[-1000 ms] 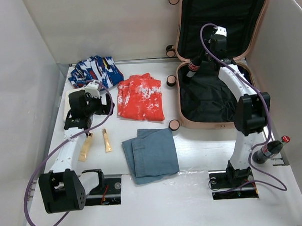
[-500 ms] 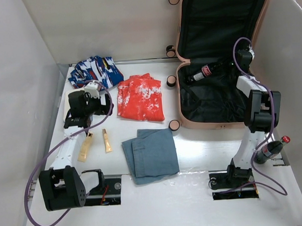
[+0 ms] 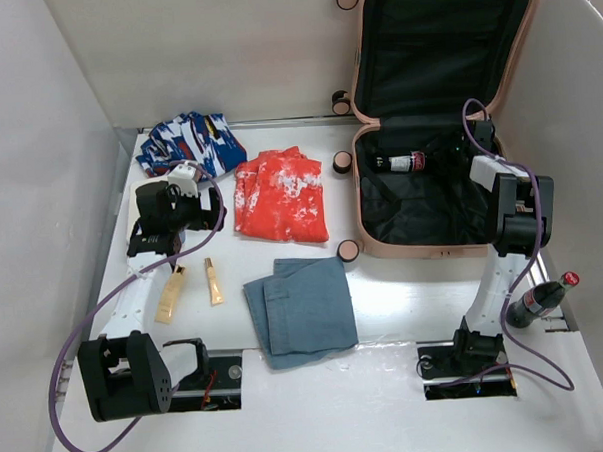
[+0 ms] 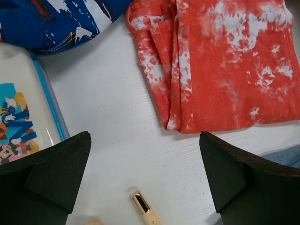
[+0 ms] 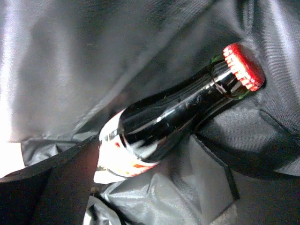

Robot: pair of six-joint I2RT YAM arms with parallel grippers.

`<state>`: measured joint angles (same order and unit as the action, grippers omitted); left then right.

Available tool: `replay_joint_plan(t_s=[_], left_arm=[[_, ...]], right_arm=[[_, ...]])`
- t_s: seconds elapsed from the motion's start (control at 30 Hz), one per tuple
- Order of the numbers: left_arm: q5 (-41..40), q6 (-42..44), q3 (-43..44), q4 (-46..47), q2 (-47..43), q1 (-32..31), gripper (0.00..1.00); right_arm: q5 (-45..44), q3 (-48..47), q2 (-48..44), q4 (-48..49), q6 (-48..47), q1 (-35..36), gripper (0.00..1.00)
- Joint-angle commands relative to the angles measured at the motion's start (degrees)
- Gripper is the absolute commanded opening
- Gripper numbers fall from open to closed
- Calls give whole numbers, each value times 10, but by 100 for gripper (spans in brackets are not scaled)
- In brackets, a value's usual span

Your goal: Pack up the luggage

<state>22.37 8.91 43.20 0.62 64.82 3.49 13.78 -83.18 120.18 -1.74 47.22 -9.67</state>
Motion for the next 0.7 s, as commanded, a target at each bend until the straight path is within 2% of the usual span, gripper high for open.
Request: replay_joint_plan(t_s=[0.0,0.1,0.13,0.17,0.27,0.3,0.37,0.4,0.5,0.53,0.67], left_arm=[[7,1,24,22,-3,4,99],[7,1,24,22,-3,4,99],[7,1,24,22,-8,4,99],[7,1,24,22,-8,4,99],[7,1,24,33,-14,4,99],[7,1,19,33,-14,4,99],[7,7,19,33,-14,4,99],[13,7,19,39,-14,4,99],[21,7,19,53,-14,4,99],[27,7,19,58,-14,4,99],[69,7,19,91,-14,-1,99]], right_arm=[[24,-59,-2,-16,-36,0,82],[3,-147,-7,-102,-120,16,83],[-3,-213,-7,-135,-149,28,83],[-10,-248,0,-211,-212,35,83],[-63,-367,0,-338,-303,66,85],[-81,-384,-19,-408,-353,72,85],[-150,-386,-55,-471,-383,83,91],[-175,-373,-108,-517,-402,84,91],[-278,-303,-204,-572,-408,77,100],[-297,-286,-270,-604,-402,70,100],[-363,-232,-411,-698,-361,19,100]])
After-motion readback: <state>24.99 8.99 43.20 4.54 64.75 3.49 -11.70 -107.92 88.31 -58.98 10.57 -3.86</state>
